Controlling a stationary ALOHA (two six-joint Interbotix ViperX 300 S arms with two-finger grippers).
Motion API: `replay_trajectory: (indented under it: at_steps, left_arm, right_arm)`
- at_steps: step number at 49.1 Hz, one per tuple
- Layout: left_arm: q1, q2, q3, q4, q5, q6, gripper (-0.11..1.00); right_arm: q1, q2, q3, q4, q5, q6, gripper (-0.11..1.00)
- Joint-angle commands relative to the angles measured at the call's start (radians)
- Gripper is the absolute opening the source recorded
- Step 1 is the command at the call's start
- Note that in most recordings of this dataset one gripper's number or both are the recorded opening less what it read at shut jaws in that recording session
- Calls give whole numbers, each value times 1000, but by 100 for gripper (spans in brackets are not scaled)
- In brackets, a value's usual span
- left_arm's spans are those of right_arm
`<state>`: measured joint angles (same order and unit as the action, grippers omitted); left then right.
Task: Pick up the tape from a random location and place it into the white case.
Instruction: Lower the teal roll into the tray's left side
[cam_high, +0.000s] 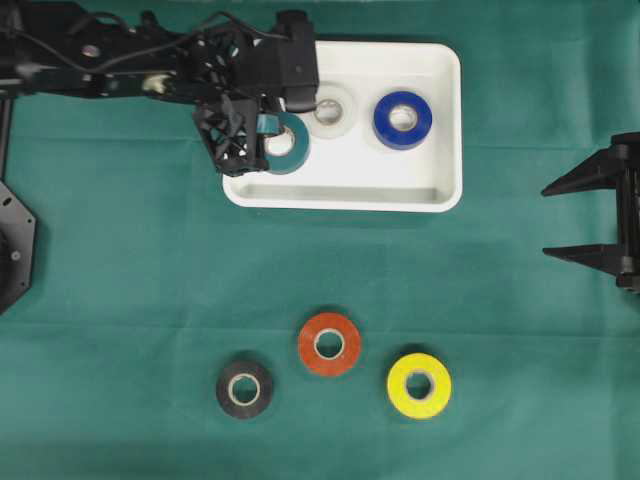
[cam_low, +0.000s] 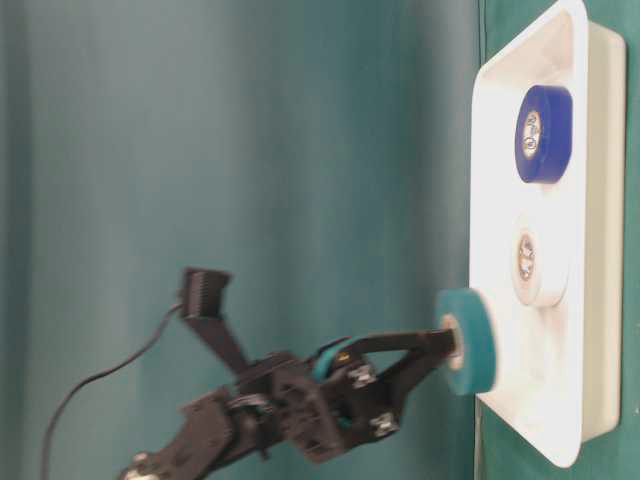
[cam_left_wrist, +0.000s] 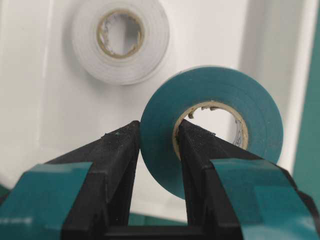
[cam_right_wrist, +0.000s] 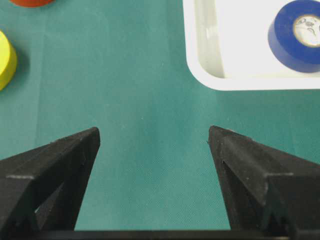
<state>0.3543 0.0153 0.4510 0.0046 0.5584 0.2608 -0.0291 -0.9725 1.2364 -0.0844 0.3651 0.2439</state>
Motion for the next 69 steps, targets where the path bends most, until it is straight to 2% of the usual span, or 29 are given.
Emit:
replay_trajectory:
  at_steps: [1, 26, 69]
  left_arm:
    - [15, 6, -6, -2, -31, 0, 20]
    - [52, 86, 61, -2, -132, 5, 20]
    - [52, 114, 40, -2, -137, 0, 21]
  right_arm:
    - [2, 9, -25, -2, -3, 0, 83]
    - [2, 12, -25, -3, -3, 0, 83]
    - [3, 12, -25, -3, -5, 0, 83]
